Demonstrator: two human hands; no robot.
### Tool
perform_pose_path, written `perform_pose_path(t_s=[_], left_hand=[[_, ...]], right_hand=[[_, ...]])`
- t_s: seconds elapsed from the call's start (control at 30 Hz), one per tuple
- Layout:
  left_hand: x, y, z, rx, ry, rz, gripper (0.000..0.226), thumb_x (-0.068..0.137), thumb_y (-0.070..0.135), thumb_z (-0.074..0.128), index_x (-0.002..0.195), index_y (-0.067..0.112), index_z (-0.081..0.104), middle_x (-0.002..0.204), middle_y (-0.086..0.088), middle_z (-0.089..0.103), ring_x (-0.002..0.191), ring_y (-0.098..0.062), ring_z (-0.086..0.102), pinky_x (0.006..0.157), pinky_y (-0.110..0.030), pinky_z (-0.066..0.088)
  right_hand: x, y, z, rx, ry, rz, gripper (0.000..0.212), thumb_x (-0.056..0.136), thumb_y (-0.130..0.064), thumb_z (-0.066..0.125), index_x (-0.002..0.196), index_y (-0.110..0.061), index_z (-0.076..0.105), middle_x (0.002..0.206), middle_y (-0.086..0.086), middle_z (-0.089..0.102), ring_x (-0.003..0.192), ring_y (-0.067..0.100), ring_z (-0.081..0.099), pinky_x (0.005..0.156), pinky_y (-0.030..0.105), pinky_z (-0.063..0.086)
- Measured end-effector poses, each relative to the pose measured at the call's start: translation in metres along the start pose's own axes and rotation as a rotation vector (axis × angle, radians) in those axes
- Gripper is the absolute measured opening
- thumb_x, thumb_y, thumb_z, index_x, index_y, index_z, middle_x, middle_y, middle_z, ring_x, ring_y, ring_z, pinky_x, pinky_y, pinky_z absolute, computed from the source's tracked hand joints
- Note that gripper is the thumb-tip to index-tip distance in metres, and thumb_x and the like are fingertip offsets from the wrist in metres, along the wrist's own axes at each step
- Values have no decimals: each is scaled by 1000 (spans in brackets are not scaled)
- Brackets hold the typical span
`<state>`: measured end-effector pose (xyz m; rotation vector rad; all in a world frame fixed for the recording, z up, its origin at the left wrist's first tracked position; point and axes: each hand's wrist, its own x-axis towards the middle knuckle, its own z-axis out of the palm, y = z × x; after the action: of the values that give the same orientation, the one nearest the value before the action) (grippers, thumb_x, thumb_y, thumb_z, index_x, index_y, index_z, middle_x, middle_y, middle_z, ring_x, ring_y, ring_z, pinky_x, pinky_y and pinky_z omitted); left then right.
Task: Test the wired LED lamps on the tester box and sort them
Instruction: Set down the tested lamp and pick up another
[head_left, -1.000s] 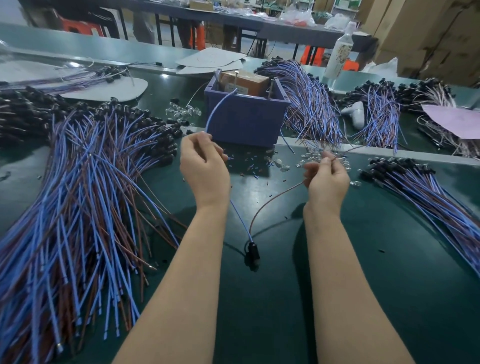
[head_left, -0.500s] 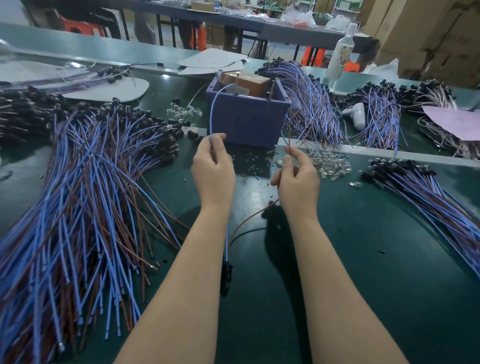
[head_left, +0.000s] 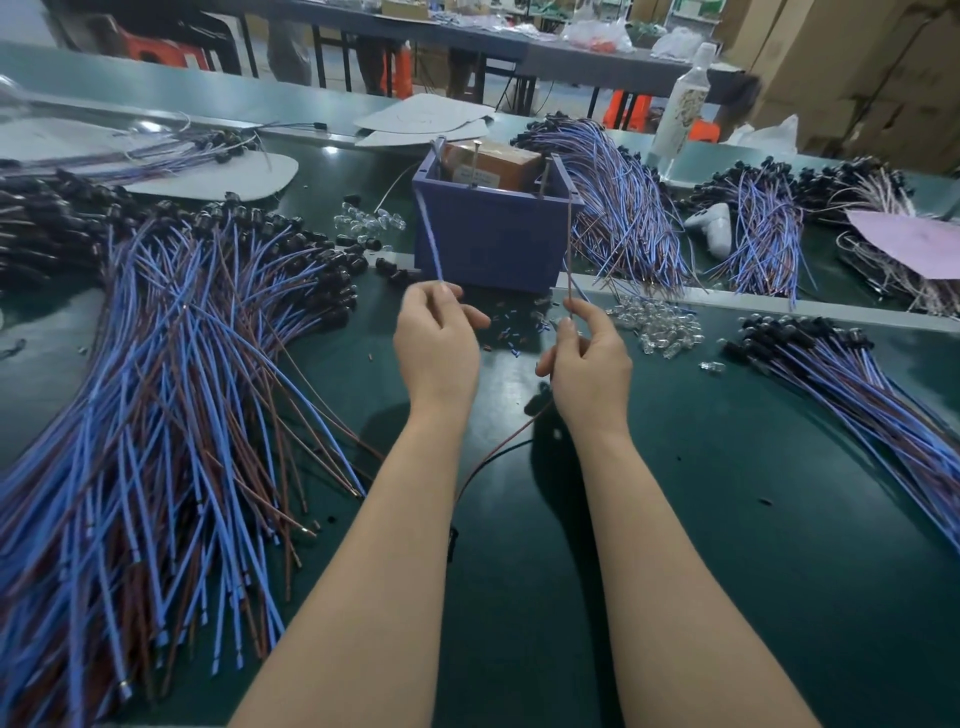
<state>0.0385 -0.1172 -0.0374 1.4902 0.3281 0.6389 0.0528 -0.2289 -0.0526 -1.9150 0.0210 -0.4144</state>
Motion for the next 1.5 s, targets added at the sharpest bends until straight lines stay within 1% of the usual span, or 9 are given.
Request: perform_pose_path(t_s=[0.2,0.47,0.63,0.8,0.9,1.03,1.17,1.37,1.5], left_hand=[[-4,-4,4,85,-216,-54,22,101,18,37,84,19,50,61,4,63,62,-13,51,78,-38,47],[-9,7,6,65,-336,143,23,102,18,36,82,23,46,59,6,64,42,-5,48,54,-19,42],[-6,11,5,-136,-269,49,21,103,15,30,85,21,39,67,3,68,46,-9,59,50,-17,45],[1,3,2,-18,-152,28,18,98,15,45,85,21,55,86,6,64,74,-4,56,78,-23,47],[1,2,2,-1,-208,17,16,96,15,51,84,20,60,84,3,63,72,-7,55,77,-26,49],[-5,3,6,-69,-353,-24,16,95,9,53,81,13,58,73,0,63,64,-6,65,70,-24,56],[-9,2,8,-23,-407,-33,19,93,4,51,77,14,55,74,-7,64,62,-10,67,63,-21,55],[-8,-2,9,66,-339,-32,20,89,4,52,82,21,47,88,-9,68,72,-20,67,75,-36,54],[-4,-2,9,-1,-229,40,16,100,16,42,86,21,46,69,4,64,48,1,54,56,-14,44]], right_hand=[[1,3,3,-8,7,-4,26,100,-22,42,123,-21,53,55,-4,58,48,3,50,61,24,45],[3,5,4,-2,24,-18,26,99,-22,42,121,-23,55,53,-5,58,46,1,50,58,20,46],[12,9,-3,40,197,17,26,99,-19,42,121,-21,56,62,-1,58,55,9,53,67,29,48],[31,7,-20,-151,205,29,24,96,-12,42,109,-17,61,91,8,68,88,28,64,75,30,47],[46,-8,-32,-312,217,-20,23,96,-12,44,110,-16,62,100,7,69,92,23,62,68,22,36],[55,-38,-35,-233,326,-110,19,99,-15,44,109,-10,59,94,7,67,87,23,65,76,33,51],[40,-45,-18,-182,246,-176,21,99,-21,46,104,-8,62,85,3,64,73,15,58,65,20,40],[3,-9,11,-163,138,-92,24,98,-17,46,99,-4,66,90,13,70,85,31,61,74,32,39],[2,-1,14,-125,113,-49,26,95,-14,48,117,-10,61,96,12,71,90,29,63,78,28,39]])
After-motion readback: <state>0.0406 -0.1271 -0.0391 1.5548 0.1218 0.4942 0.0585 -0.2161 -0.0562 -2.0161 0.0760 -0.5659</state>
